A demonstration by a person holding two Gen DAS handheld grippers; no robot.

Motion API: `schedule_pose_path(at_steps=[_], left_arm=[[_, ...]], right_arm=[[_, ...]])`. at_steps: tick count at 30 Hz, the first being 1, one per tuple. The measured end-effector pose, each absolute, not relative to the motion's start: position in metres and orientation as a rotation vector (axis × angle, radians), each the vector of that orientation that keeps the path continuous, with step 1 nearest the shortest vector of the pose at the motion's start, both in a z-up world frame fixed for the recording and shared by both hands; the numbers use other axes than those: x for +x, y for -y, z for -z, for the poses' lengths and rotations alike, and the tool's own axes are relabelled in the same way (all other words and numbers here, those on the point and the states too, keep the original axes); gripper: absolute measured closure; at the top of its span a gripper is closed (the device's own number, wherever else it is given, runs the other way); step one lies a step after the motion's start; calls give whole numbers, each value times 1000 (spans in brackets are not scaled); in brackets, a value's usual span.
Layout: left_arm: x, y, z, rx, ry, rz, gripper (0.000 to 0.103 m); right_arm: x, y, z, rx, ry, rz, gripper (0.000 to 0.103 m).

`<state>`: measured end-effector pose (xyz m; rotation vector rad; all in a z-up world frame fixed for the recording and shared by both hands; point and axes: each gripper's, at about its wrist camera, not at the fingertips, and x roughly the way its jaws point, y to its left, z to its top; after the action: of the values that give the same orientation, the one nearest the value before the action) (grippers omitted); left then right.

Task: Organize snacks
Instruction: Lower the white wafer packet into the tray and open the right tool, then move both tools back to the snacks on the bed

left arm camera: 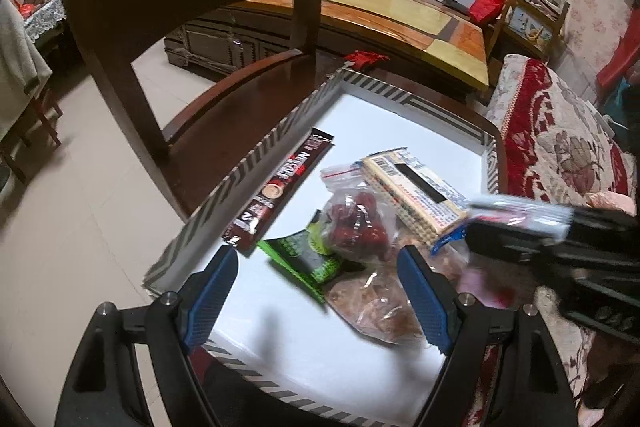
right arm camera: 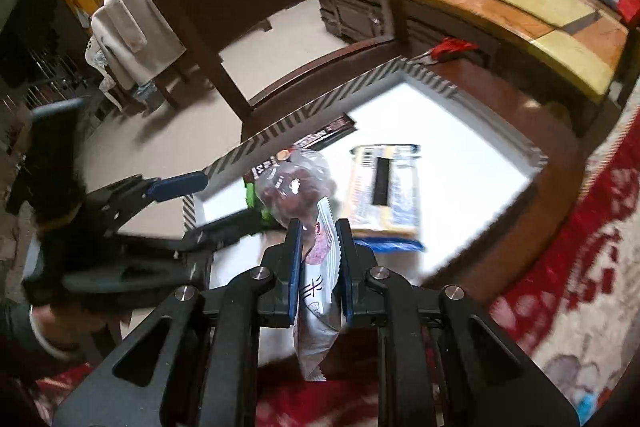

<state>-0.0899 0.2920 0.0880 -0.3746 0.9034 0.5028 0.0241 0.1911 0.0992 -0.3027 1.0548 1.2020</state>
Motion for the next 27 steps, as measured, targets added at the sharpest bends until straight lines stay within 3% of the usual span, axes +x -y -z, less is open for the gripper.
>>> schedule_pose_path(at_steps=[4,5,6,8,18,27], left_arm=[[-93,-295,-89,-362,-896,-535,19],[-93,-294,-89,-358,-894,-538,18],[-93,-294,-90,-350,-892,-543,18],[-92,-290,-92,-336,-885,-549,17],[-79,-246,-118,-258,-824,-482,10],[-52,-189,-128,-190,-821,-369,9]], right_arm=[[23,-202,-81,-261,-1082,-1179,87],[24,-201,-79,-252,-1088,-1164,81],[22,-199,-79,-251,-1093,-1151,69],[20,-192,-82,-248,-1084,-1150,59],[19,-125,-130,-180,-931,-995,59],[27,-45,-138,-112,-934,-833,59]])
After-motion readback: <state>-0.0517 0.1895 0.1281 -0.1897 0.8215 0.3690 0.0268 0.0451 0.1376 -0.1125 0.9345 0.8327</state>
